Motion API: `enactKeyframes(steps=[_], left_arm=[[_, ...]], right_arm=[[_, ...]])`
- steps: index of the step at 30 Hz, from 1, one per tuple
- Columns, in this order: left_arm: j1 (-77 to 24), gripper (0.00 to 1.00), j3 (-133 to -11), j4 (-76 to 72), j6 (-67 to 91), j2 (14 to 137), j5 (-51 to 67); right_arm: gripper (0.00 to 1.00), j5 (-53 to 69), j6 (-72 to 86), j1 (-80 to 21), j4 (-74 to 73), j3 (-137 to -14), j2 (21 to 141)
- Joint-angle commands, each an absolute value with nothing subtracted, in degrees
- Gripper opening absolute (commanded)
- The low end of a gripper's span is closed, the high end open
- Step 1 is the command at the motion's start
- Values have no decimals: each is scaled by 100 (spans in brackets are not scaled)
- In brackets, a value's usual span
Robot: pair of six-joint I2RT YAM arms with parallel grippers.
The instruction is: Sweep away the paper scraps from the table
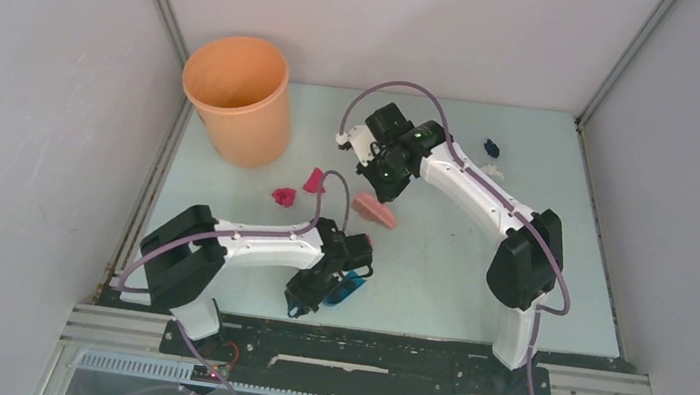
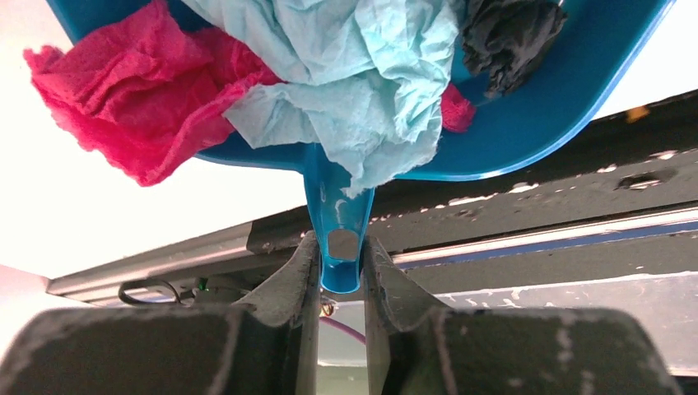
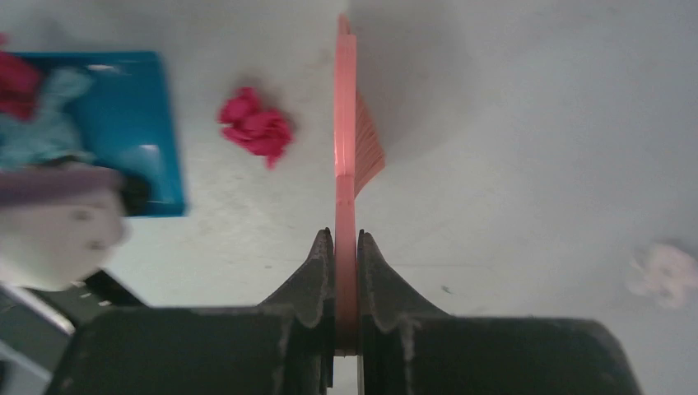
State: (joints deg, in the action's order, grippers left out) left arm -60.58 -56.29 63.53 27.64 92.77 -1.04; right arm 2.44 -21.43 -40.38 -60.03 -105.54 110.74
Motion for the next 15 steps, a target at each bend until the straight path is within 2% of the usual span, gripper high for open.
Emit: enactKeyframes(steps=[1,3,7,15], left_arm=[[-6026,0,-6038,6217,2447,9436,-48],[-5997,0,-6146,6170,2428,9509,79],[-5962,0,-6276,6048,2421,9662,67],[-5959,0,-6272,5819,2603,9396,-69]], right_arm=[[0,2117,-1759,-4211,-6309,-10413,11007],[0,2787,-1654,-4210,-6383,-10321,10942],[0,3184,-1494,-4182,-6494,-10315,10702],[0,2373,-1613,-3462,-6846,-10740,10044]])
